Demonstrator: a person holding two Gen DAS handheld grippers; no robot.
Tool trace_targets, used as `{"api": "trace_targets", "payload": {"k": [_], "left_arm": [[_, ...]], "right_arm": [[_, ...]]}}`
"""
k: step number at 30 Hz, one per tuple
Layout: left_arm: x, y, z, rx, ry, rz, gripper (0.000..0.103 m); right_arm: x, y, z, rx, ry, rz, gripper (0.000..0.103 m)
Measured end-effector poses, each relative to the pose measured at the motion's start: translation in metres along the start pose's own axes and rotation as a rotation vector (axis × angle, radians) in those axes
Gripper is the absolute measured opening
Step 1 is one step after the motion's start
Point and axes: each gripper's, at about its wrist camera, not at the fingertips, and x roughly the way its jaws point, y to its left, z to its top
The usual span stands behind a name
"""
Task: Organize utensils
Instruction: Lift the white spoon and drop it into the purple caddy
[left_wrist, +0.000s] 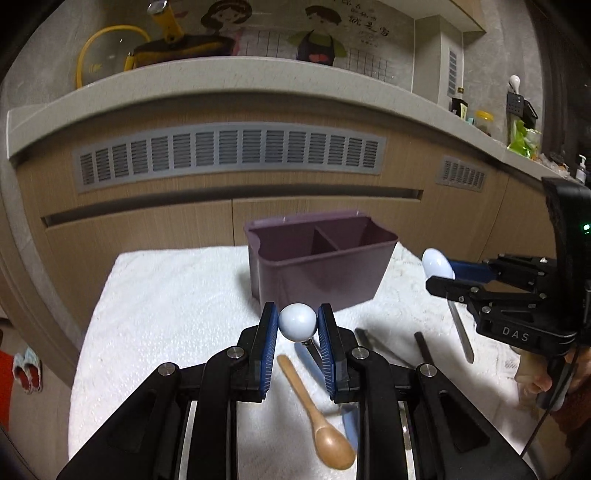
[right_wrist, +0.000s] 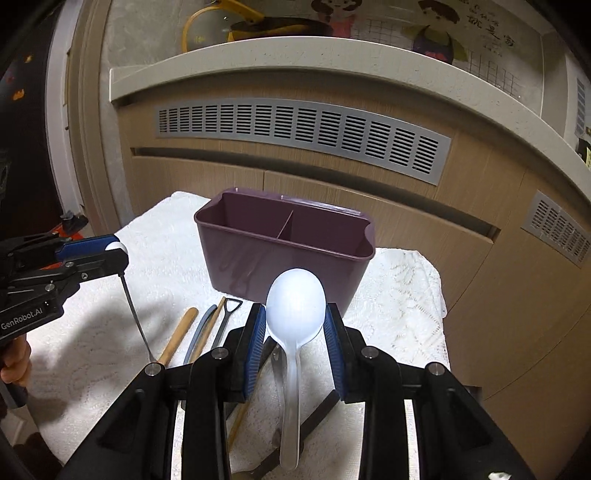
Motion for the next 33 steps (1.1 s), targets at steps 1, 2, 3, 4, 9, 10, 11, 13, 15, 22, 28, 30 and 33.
{"api": "trace_targets", "payload": {"k": [1, 2, 3, 4, 9, 10, 11, 13, 15, 22, 28, 30, 33], "left_arm": [[-0.001, -0.001, 0.004, 0.004, -0.008, 0.0, 0.023], [-0.006, -0.001, 0.014, 0.01, -0.03, 0.0, 0.023], [-0.01, -0.002, 0.021, 0.013, -0.048, -0.003, 0.023], [-0.016, -0.002, 0.034, 0.018, -0.073, -0.014, 0.023], [-0.045, -0.004, 0.115, 0.058, -0.239, -0.065, 0.023], [-0.044, -0.005, 0.127, 0.066, -0.254, -0.066, 0.023], [-0.04, -0.004, 0.136, 0.068, -0.264, -0.061, 0.023], [-0.026, 0.002, 0.146, 0.065, -0.266, -0.031, 0.023], [-0.005, 0.01, 0.151, 0.05, -0.244, -0.005, 0.023], [0.063, 0.03, 0.133, 0.031, -0.143, 0.019, 0.023], [0.104, 0.033, 0.11, 0.019, -0.064, 0.004, 0.023], [0.114, 0.031, 0.101, 0.012, -0.034, -0.01, 0.023], [0.129, 0.03, 0.089, -0.02, 0.017, -0.061, 0.023]], "right_arm": [[0.0, -0.004, 0.001, 0.015, 0.002, 0.006, 0.03], [-0.003, -0.008, 0.002, 0.027, -0.001, 0.008, 0.03], [-0.003, -0.011, 0.004, 0.035, -0.011, 0.007, 0.03], [-0.006, -0.014, 0.006, 0.041, -0.027, 0.005, 0.03], [-0.057, -0.038, 0.066, 0.097, -0.284, 0.024, 0.03], [-0.065, -0.043, 0.078, 0.111, -0.349, 0.039, 0.03], [-0.07, -0.048, 0.089, 0.125, -0.412, 0.057, 0.03], [-0.063, -0.056, 0.104, 0.151, -0.468, 0.073, 0.03], [-0.043, -0.061, 0.113, 0.165, -0.46, 0.073, 0.03], [0.041, -0.058, 0.115, 0.155, -0.375, 0.025, 0.03], [0.09, -0.057, 0.099, 0.138, -0.29, -0.023, 0.03], [0.098, -0.057, 0.091, 0.122, -0.255, -0.04, 0.03], [0.107, -0.056, 0.078, 0.092, -0.172, -0.029, 0.032]]}}
